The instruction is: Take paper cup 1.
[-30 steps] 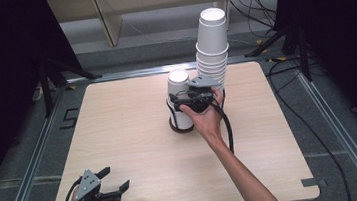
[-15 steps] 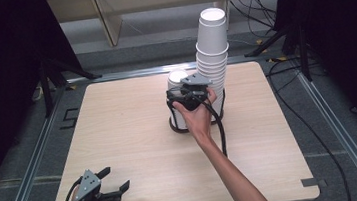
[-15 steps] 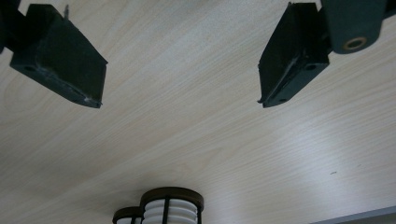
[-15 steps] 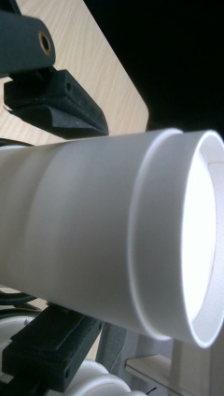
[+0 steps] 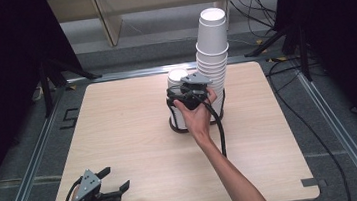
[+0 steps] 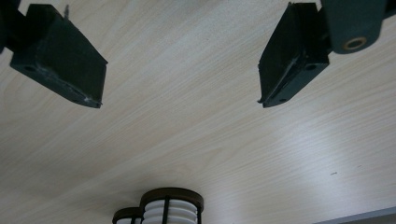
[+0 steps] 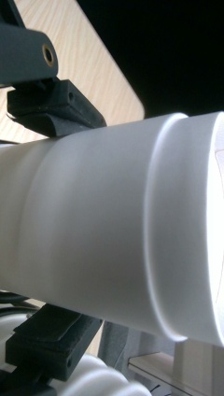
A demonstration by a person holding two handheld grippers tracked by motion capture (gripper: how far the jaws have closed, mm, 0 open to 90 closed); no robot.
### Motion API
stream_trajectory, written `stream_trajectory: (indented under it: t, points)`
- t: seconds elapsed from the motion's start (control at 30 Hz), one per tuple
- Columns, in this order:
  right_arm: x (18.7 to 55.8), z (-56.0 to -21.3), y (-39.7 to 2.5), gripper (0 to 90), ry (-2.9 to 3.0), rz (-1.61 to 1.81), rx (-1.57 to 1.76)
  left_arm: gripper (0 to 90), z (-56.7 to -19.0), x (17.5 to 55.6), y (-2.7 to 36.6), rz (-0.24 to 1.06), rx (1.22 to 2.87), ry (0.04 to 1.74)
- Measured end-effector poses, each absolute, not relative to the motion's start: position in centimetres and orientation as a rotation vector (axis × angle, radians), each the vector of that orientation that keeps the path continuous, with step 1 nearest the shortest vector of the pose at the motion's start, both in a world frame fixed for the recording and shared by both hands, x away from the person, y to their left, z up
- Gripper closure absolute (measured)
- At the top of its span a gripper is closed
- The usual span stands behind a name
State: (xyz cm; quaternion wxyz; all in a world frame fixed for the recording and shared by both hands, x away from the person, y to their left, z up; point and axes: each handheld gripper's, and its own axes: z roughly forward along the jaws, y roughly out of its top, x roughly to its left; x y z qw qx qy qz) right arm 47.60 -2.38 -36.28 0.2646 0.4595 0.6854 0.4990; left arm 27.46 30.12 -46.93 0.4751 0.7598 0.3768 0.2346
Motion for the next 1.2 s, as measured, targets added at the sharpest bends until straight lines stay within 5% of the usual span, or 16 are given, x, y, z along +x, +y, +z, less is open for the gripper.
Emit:
stream_trajectory:
  t: [0.9, 1.2]
  points:
    - [43.5, -28.6, -3.8, 19.4, 1.776, 1.593, 1.053, 14.8, -47.0, 27.6, 30.1, 0.574, 1.88, 0.919]
    - [40.8, -29.8, -3.0, 19.4, 1.896, 1.677, 0.932, 14.8, -47.1, 27.6, 30.0, 0.563, 1.837, 0.918]
